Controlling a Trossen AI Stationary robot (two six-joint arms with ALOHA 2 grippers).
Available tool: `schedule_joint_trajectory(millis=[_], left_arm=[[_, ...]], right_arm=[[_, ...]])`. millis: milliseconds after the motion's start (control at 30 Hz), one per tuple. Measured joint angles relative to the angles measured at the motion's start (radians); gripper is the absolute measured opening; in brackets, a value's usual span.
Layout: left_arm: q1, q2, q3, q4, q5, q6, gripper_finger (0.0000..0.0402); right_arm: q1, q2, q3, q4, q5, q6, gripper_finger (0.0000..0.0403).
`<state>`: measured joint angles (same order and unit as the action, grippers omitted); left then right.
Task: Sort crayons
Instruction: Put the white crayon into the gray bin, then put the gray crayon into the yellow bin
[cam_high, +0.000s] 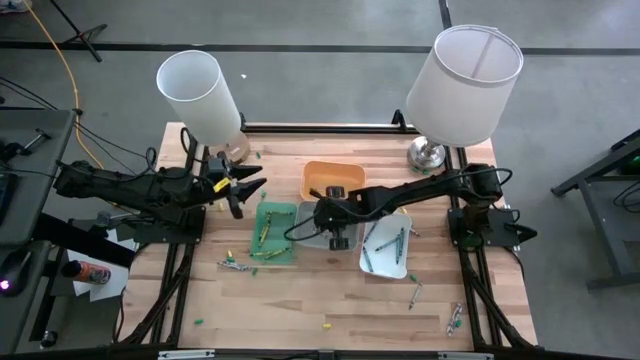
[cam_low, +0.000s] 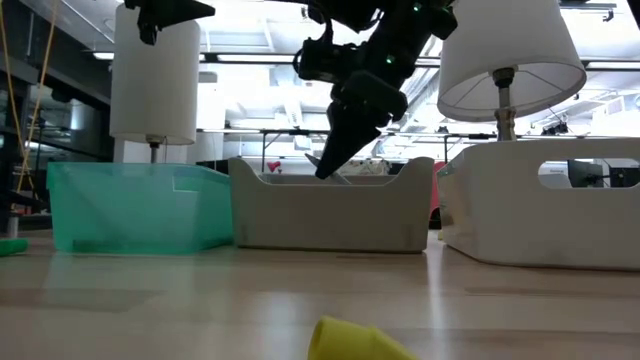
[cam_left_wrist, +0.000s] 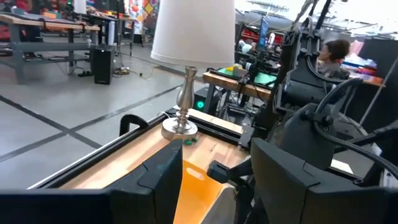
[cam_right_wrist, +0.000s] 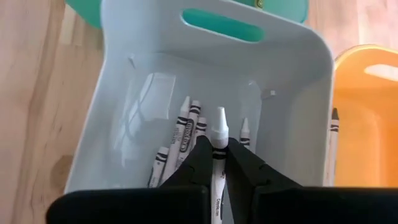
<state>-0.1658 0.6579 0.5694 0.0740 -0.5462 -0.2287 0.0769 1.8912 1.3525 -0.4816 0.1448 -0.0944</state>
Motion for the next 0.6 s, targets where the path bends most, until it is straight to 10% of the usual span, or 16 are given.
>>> schedule_joint_trajectory(millis=[267,600], left_arm=[[0.0,0.0,0.0,0.0,-0.019,-0.002,0.0175],[0.0,0.0,0.0,-0.001,-0.019,-0.003,0.0175]], right_arm=[[-0.005,0.0,0.0,0.001,0.001,0.007,0.0034],[-0.005,-0.001,0.077,-0.126,-0.028,0.052,0.0163]])
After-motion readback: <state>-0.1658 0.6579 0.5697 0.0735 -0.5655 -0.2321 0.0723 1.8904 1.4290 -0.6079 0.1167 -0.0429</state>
